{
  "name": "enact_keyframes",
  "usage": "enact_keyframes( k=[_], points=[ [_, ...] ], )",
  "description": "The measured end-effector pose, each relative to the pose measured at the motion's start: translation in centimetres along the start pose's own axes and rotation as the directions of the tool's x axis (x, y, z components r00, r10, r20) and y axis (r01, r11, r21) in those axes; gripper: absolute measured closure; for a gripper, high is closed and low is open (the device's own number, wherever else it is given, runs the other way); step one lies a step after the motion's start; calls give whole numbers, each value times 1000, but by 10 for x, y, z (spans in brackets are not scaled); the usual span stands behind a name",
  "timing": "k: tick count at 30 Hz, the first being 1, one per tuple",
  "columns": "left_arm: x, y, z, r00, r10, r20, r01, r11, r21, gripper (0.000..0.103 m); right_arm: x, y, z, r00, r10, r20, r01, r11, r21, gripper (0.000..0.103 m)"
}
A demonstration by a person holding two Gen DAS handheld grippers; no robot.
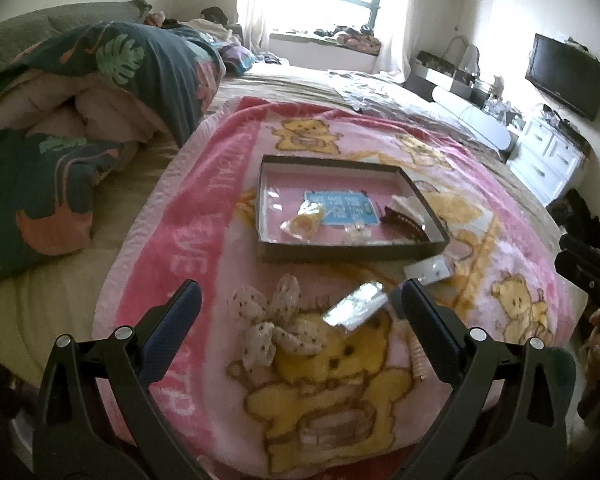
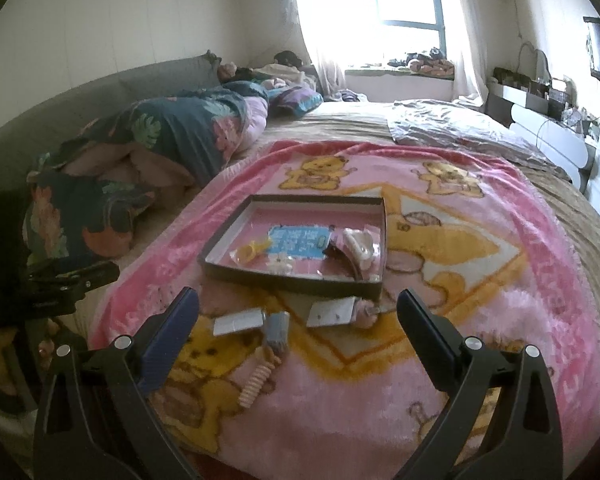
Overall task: Organize jewelry
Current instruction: 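Move left tool to the beige coiled hair tie while right tool reaches a clear bag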
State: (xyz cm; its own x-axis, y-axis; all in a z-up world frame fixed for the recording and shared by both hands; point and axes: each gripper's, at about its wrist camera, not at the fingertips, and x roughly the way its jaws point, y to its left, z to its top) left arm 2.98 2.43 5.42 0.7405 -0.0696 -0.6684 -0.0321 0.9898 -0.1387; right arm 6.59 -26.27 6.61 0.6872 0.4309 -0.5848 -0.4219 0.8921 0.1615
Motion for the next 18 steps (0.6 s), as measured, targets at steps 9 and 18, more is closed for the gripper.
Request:
enact_keyframes(
  k=[9, 18],
  points=[
    [10, -5, -25, 998, -14, -55, 15, 1000, 10, 10, 5, -4, -20, 999, -6, -43, 7, 1000, 19, 4],
    [28, -24, -51, 991, -56, -125, 62, 997, 47, 10, 13, -10, -40, 996, -13, -89, 15, 1000, 24, 4]
  ],
)
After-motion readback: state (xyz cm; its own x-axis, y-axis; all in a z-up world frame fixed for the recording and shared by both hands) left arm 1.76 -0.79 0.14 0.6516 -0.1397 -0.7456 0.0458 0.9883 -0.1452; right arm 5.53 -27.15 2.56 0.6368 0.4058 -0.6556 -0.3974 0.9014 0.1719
